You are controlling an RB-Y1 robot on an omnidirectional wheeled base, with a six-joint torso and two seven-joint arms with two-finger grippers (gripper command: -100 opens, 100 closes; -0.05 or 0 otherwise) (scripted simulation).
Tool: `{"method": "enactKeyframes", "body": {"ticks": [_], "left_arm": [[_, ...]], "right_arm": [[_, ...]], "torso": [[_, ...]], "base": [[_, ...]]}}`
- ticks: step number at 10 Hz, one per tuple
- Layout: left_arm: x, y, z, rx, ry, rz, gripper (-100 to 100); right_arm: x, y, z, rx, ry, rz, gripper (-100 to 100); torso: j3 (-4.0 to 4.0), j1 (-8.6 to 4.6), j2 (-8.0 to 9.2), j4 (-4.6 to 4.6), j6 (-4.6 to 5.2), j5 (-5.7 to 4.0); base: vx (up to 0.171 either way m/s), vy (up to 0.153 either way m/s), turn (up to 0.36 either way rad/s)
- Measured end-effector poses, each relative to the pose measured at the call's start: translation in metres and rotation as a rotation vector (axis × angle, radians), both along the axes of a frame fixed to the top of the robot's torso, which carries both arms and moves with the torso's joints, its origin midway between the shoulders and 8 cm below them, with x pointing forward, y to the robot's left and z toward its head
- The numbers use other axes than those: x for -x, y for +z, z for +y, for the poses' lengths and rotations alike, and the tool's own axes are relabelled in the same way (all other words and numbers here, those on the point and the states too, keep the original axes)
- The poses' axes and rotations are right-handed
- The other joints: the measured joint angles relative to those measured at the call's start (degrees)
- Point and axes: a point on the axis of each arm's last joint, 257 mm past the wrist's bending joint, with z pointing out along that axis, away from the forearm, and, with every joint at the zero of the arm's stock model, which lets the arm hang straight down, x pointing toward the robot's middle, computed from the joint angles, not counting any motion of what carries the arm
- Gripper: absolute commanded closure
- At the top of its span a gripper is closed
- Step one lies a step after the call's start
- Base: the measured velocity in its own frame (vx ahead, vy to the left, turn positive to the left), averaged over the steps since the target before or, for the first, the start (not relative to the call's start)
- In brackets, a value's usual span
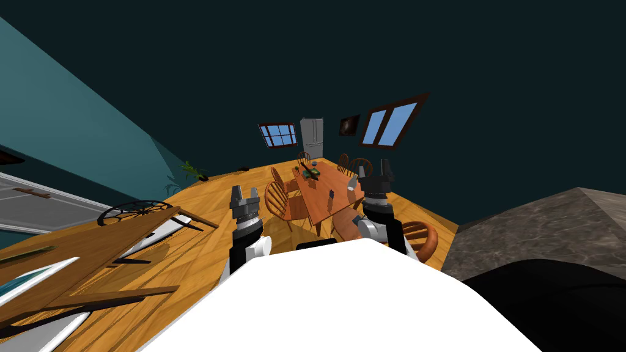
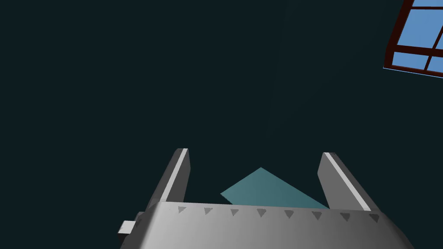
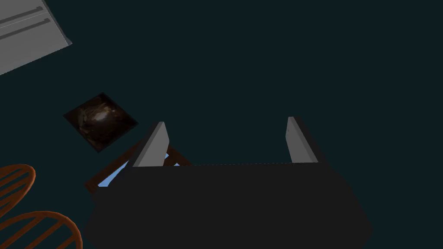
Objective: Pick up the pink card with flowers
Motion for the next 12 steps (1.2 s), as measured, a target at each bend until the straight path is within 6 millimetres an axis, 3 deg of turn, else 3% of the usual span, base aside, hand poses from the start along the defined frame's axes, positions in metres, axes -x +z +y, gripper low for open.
{"method": "enactKeyframes", "body": {"ticks": [4, 12], "left_arm": [[0.000, 0.000, 0.000, 0.000, 0.000, 0.000, 0], [0.000, 0.000, 0.000, 0.000, 0.000, 0.000, 0]], "right_arm": [[-0.027, -0.030, -0.007, 0.004, 0.051, 0.098, -100], [-0.078, -0.095, -0.054, -0.133, 0.096, 0.300, -100]], "torso": [[0.02, -0.24, 0.04, 0.01, 0.00, -0.06], [0.02, -0.20, 0.03, 0.01, 0.00, -0.05]], "base": [[-0.015, -0.053, -0.004], [-0.011, -0.044, 0.002]]}}
